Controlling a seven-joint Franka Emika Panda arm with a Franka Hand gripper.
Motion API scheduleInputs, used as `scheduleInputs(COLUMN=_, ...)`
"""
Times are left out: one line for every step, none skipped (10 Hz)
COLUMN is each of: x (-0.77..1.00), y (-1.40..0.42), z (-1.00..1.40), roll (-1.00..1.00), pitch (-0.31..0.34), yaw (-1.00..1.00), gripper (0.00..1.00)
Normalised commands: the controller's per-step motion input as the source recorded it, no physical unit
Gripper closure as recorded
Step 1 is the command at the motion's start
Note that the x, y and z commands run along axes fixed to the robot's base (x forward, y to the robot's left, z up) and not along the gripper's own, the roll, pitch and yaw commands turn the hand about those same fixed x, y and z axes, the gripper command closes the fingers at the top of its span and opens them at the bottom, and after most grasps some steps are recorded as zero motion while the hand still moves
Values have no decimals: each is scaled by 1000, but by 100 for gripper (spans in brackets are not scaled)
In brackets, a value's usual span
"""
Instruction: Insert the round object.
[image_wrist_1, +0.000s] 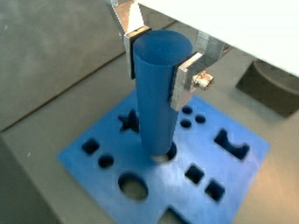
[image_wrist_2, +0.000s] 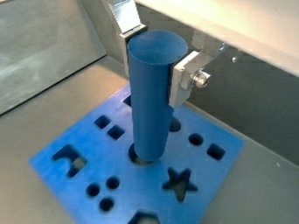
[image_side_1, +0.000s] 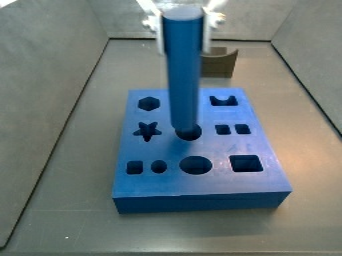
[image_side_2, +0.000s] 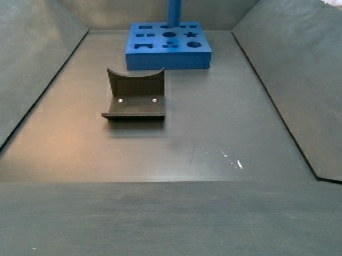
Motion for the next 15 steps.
scheduleInputs(x=100, y=0, z=-220, roll=16, pitch=13, yaw=0, gripper=100)
scheduleInputs(x=51, y=0, z=-211, roll=16, pitch=10, yaw=0, gripper=100)
scheduleInputs(x=0, y=66, z=-154, roll=0, pitch=16, yaw=-6, gripper=100)
scheduleInputs(x=91, y=0, z=-217, roll=0, pitch=10, yaw=0, gripper=100)
scheduleInputs(x=203, y=49, z=-243, roll=-11, pitch=16, yaw=0, gripper=100)
scheduleInputs(x=260, y=26, z=-226, roll=-4, pitch=34, yaw=0, gripper=100)
scheduleInputs(x=283, y=66, z=-186, roll=-26, pitch=51, yaw=0, gripper=100)
scheduleInputs(x=223, y=174, z=-109, roll=0, pitch=96, yaw=0, gripper=100)
scheduleInputs(x=80, y=120, z=-149, roll=0, pitch=57, yaw=0, gripper=100)
scheduleInputs(x=23, y=43, z=-163, roll=0, pitch=27, yaw=0, gripper=100)
scheduleInputs(x=-74, y=0, z=-194, roll=0, pitch=0, yaw=0, gripper=100)
scheduleInputs(x=-126, y=0, z=-151, roll=-60, pitch=-31, yaw=0, gripper=100)
scheduleInputs(x=-143, y=0, z=-111, roll=-41, pitch=-27, yaw=0, gripper=100)
scheduleInputs(x=-146, y=0, z=-297, roll=77, pitch=0, yaw=0, gripper=100)
scheduleInputs(x=-126, y=0, z=-349, roll=113, pitch=0, yaw=0, gripper=100)
